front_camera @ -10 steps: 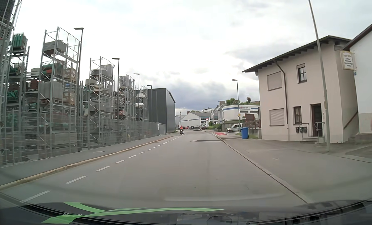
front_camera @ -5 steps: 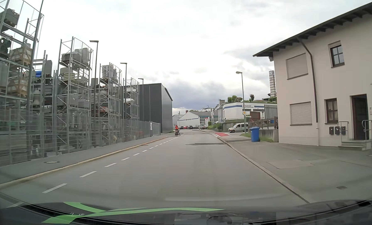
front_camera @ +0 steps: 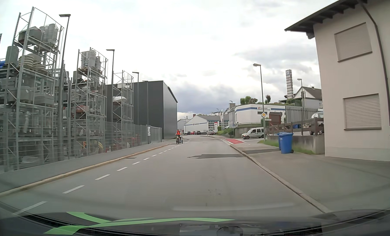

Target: Follow the waypoints while adhering to traffic rules and regulations

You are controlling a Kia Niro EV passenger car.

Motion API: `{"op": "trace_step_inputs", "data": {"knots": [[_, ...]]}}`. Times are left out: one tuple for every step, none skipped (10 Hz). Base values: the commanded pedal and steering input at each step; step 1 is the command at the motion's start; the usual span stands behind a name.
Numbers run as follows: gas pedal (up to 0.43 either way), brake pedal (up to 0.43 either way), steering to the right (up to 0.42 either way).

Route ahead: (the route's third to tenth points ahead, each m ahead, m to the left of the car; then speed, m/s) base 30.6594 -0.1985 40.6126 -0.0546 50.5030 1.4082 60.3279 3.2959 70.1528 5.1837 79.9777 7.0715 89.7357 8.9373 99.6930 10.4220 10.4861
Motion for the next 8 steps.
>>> {"op": "trace_step_inputs", "data": {"knots": [[0.047,0.0,0.0],[0.047,0.0,0.0],[0.047,0.0,0.0],[0.047,0.0,0.0],[0.047,0.0,0.0],[0.047,0.0,0.0],[0.047,0.0,0.0],[0.047,0.0,0.0]]}}
